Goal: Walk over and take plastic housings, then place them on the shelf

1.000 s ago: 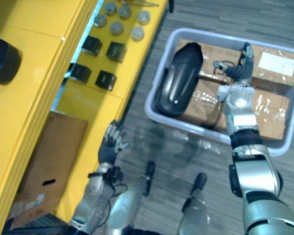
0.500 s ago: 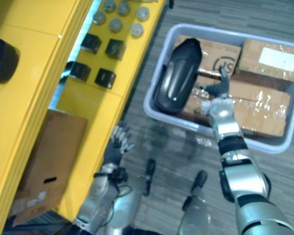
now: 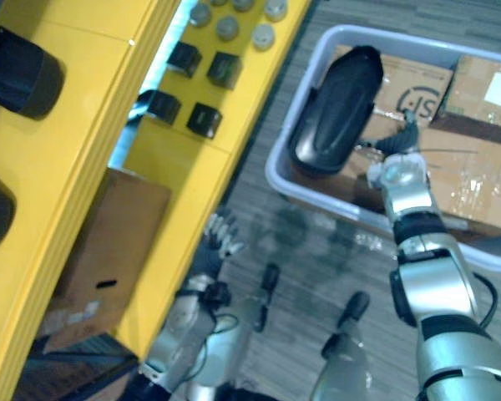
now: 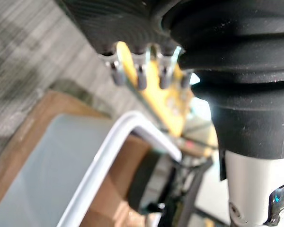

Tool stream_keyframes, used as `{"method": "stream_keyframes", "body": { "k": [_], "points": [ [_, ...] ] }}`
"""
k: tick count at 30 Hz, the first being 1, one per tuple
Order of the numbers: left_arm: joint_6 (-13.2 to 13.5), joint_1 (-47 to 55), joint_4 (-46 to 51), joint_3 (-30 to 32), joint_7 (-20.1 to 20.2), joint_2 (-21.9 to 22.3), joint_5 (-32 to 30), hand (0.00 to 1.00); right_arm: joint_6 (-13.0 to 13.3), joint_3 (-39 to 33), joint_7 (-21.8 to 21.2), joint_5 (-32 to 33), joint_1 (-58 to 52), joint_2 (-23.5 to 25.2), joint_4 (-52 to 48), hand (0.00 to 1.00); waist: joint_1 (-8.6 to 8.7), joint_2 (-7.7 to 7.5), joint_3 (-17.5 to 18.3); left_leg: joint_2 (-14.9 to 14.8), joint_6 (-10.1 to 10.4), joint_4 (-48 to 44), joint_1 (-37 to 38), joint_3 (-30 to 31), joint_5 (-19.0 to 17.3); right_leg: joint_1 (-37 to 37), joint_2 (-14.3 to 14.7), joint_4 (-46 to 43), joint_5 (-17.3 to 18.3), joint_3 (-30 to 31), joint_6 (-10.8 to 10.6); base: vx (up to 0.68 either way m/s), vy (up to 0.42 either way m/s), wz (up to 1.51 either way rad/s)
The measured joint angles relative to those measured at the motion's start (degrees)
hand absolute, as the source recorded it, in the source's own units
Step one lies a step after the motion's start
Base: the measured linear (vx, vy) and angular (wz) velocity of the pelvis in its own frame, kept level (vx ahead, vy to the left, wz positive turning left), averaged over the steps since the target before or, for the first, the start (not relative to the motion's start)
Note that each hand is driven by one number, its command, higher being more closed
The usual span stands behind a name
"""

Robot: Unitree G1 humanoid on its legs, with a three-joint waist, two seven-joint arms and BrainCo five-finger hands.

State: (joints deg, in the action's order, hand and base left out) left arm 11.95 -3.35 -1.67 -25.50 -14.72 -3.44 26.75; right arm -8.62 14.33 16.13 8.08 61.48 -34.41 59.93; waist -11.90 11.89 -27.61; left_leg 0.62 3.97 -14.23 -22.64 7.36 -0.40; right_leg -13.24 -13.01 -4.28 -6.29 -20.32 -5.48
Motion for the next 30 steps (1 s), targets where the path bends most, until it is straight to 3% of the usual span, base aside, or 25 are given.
{"method": "stream_keyframes", "body": {
  "k": [7, 12, 17, 22, 23, 25, 27, 30],
  "points": [
    [0.1, -0.2, 0.0, -0.3, 0.0, 0.0, 0.4, 0.00, -5.9, 1.7, -1.3, -2.7, 2.4, -1.9, 2.4, 1.00, -0.31, 1.21, 0.2, -0.2, 0.3, 1.2, -0.4, 0.4, 1.3, -0.8, 0.1, -0.5, 0.0, -0.4, 0.0, 0.00, -0.008, 0.03],
    [0.2, -0.1, 0.0, -0.8, 0.0, 0.4, 0.4, 0.00, -10.5, 3.7, -0.9, -9.1, 3.4, -1.6, 4.9, 1.00, -0.92, 1.43, 0.3, -0.3, 0.4, 2.0, 0.2, 0.6, 1.6, -0.6, 0.1, -0.6, 0.0, -0.7, 0.0, 0.00, -0.005, 0.02],
    [0.9, 1.5, 0.0, -1.1, 0.0, 0.3, 0.4, 0.00, -10.9, 3.9, -0.5, -11.2, 3.4, -1.9, 5.9, 1.00, -0.89, 1.43, 0.3, -0.4, 0.4, 2.1, 0.6, 0.2, 1.6, -0.6, 0.1, -0.6, 0.0, -0.4, 0.0, 0.00, 0.005, -0.03],
    [2.2, 4.1, 1.3, -1.1, 0.1, -0.9, 1.7, 0.00, -10.8, 3.9, 0.2, -11.3, 3.4, -4.9, 5.7, 1.00, 0.34, 1.37, 0.3, -0.6, 0.4, 2.1, 0.7, -0.2, 1.6, -0.6, 0.3, -0.6, -0.2, -0.1, -0.1, 0.00, -0.001, -0.02],
    [2.4, 4.5, 1.6, -1.0, 0.1, -0.9, 2.1, 0.00, -10.0, 3.9, 0.5, -11.1, 3.4, -6.5, 5.4, 0.00, 0.63, 1.33, 0.3, -0.8, 0.4, 2.0, 0.8, -0.3, 1.6, -0.6, 0.4, -0.6, -0.2, 0.0, -0.1, 0.00, -0.006, -0.07],
    [2.6, 4.7, 1.8, -1.0, 0.1, -0.9, 2.1, 0.00, -8.7, 3.9, 1.8, -10.9, 3.4, -7.4, 4.2, 0.00, 1.10, 1.24, 0.2, -1.1, 0.4, 2.0, 0.9, -0.3, 1.6, -0.6, 0.7, -0.6, -0.3, 0.1, -0.1, 0.00, -0.016, -0.08],
    [2.7, 5.2, 1.8, -1.1, 0.1, -0.9, 2.1, 0.00, -4.8, 3.9, 4.4, -10.6, 3.5, -7.6, 0.9, 0.00, 1.72, 1.16, 0.2, -1.7, 0.4, 2.1, 1.1, -0.7, 1.7, -0.6, 1.2, -0.6, -0.4, 0.4, 0.0, -0.01, -0.027, -0.13],
    [3.0, 5.7, 1.8, -1.7, 0.1, -0.9, 2.1, 0.00, 4.4, 3.9, 9.9, -10.9, 3.7, -7.5, -4.7, 0.00, 1.70, 1.08, 0.1, -2.6, 0.8, 2.8, 1.8, -1.6, 1.9, -0.6, 2.0, 0.0, -0.7, 1.2, 0.5, -0.02, -0.035, -0.18]
  ]
}}
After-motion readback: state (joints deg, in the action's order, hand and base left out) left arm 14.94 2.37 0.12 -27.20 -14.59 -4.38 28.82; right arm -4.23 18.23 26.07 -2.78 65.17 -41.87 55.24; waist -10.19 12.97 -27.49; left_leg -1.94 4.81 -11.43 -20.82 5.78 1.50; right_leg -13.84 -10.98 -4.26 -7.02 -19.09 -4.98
